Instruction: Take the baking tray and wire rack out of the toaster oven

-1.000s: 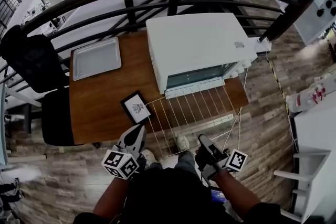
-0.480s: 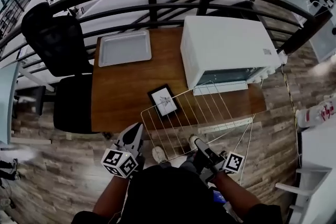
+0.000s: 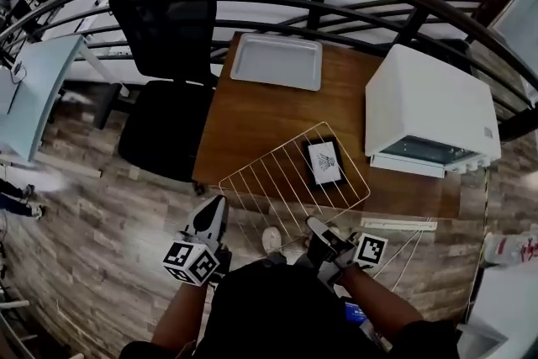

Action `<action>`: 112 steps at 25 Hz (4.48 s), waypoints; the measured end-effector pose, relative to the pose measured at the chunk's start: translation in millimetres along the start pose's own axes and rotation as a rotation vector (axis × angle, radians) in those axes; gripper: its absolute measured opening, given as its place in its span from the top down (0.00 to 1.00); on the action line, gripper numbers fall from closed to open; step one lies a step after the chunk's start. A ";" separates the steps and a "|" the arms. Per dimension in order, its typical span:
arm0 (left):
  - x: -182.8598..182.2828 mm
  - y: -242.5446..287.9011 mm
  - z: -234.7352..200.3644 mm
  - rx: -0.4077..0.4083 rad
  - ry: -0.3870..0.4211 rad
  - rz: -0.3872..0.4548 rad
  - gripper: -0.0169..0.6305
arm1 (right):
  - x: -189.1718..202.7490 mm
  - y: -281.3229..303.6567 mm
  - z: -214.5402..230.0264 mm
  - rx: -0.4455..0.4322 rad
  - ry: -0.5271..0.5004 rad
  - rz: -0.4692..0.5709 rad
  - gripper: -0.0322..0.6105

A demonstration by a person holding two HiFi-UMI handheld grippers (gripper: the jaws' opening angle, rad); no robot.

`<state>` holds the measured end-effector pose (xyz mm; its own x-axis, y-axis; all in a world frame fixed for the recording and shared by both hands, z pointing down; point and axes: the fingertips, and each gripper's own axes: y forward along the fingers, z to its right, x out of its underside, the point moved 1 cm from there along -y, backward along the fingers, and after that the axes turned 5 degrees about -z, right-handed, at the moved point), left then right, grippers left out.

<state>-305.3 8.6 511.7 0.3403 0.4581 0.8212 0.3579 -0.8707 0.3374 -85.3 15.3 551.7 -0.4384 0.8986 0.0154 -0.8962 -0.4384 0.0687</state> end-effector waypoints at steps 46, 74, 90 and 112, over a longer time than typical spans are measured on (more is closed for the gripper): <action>-4.5 68.8 -73.6 -0.144 -0.038 -0.096 0.95 | -105.2 207.1 99.4 0.686 -0.385 -0.617 0.70; -60.4 59.2 -69.5 -0.080 0.135 -0.009 0.95 | -112.3 162.4 -15.0 0.638 -1.042 -0.412 0.72; -99.8 21.0 -8.6 0.000 0.201 0.129 0.95 | -116.9 28.1 -137.5 0.444 -1.179 0.097 0.95; -64.8 62.3 128.1 0.056 0.270 0.212 0.95 | -181.1 -152.5 -151.1 0.452 -1.291 0.397 0.95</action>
<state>-193.7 -52.4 420.6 0.1730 0.1973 0.9650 0.3536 -0.9268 0.1262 120.4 -83.0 387.8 -0.0616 0.2111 0.9755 -0.5242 -0.8386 0.1483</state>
